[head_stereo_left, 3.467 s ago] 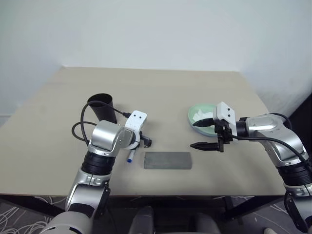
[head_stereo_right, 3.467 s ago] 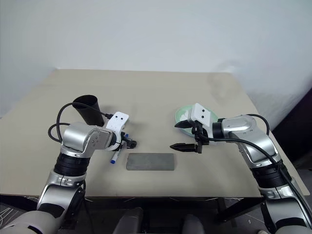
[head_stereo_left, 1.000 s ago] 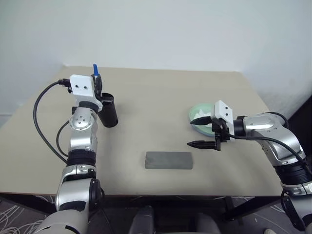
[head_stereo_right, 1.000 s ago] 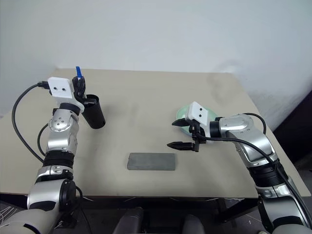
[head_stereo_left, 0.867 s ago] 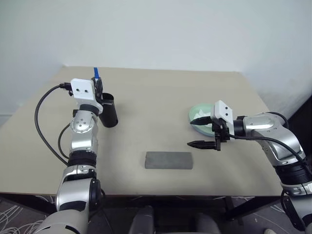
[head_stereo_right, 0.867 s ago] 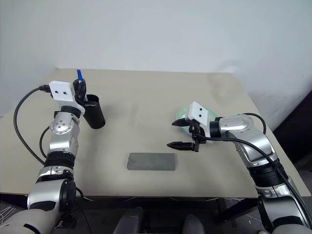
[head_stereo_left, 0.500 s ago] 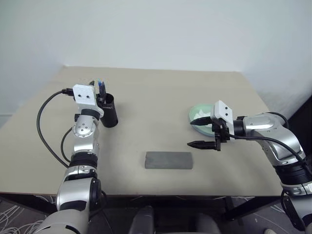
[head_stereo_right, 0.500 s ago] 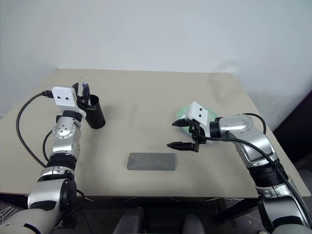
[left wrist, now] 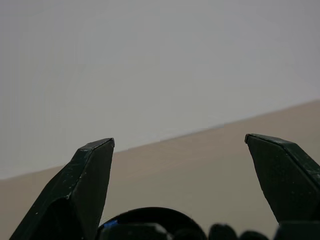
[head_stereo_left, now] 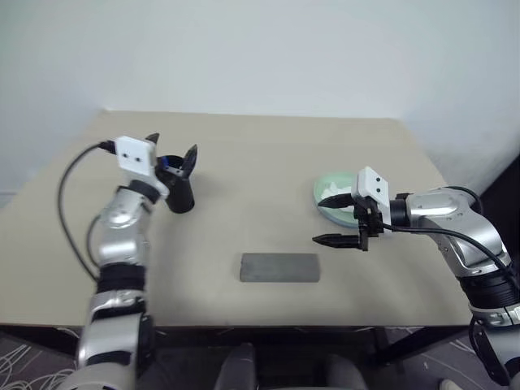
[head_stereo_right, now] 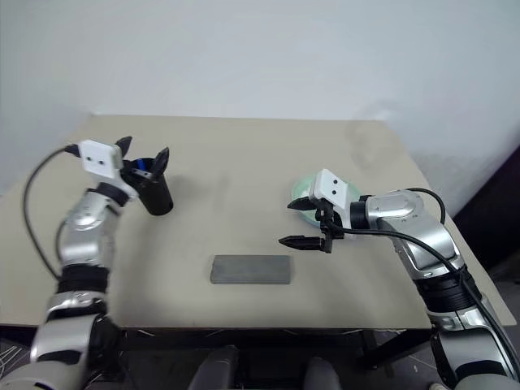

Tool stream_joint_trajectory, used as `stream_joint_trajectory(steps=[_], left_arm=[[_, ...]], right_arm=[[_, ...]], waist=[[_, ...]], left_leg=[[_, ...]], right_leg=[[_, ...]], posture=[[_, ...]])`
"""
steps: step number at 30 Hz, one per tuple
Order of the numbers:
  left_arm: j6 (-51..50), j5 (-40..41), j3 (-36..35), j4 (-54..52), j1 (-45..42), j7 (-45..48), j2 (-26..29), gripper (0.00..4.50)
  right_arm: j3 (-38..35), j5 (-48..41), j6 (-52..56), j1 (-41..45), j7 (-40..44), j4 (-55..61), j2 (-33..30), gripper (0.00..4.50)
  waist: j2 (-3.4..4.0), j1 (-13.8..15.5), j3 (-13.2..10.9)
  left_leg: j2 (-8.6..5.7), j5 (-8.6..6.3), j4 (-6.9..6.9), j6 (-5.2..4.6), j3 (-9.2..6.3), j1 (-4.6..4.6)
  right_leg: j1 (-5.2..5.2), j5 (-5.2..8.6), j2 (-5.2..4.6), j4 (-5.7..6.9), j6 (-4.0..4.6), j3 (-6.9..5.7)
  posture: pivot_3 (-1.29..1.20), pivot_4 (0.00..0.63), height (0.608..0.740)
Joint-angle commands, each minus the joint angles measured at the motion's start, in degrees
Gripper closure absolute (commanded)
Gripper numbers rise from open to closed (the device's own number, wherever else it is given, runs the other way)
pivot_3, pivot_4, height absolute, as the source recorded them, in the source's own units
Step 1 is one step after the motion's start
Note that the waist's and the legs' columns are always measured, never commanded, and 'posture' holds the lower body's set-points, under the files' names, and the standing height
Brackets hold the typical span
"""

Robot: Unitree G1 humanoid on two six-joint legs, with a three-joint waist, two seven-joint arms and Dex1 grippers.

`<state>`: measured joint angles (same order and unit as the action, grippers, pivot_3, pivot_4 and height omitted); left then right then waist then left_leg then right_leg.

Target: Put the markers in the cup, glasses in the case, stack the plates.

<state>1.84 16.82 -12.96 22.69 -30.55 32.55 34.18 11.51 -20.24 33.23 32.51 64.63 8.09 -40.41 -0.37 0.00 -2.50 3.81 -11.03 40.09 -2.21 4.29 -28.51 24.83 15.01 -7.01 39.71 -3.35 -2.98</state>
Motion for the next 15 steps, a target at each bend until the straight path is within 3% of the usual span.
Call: stream_joint_trajectory(steps=[1, 8, 15], left_arm=[[-9.6, 6.6, -5.1, -10.9, 5.3, 7.7, 7.7, 0.05], [-22.5, 16.4, -15.6, -21.1, 22.1, 20.9, 18.9, 0.05], [-25.3, 18.4, -20.4, -21.3, 32.6, 24.9, 17.7, 0.05]], right_arm=[[-3.2, -0.3, -1.2, 0.5, 0.1, -0.1, -1.5, 0.00], [-3.7, -0.7, -0.7, 0.3, -0.1, -0.3, -1.5, 0.00], [-4.8, -1.2, -0.2, -1.8, -0.7, 0.7, -1.8, 0.00]], waist=[[0.01, -0.4, 0.0], [0.04, 0.0, 0.0], [0.04, 0.3, 0.0]], left_leg=[[0.02, 0.00, -0.04, 0.00, 0.04, 0.00], [0.17, -0.02, -0.15, 0.02, 0.25, 0.00], [0.43, -0.02, -0.42, 0.03, 0.76, 0.00]], right_leg=[[0.06, 0.00, 0.00, 0.00, 0.00, 0.01], [0.27, 0.00, -0.06, -0.01, 0.24, -0.02], [0.64, -0.09, -0.18, -0.01, 0.39, -0.04]], posture=[[0.00, 0.000, 0.678], [0.00, 0.000, 0.678], [0.00, 0.000, 0.678]])
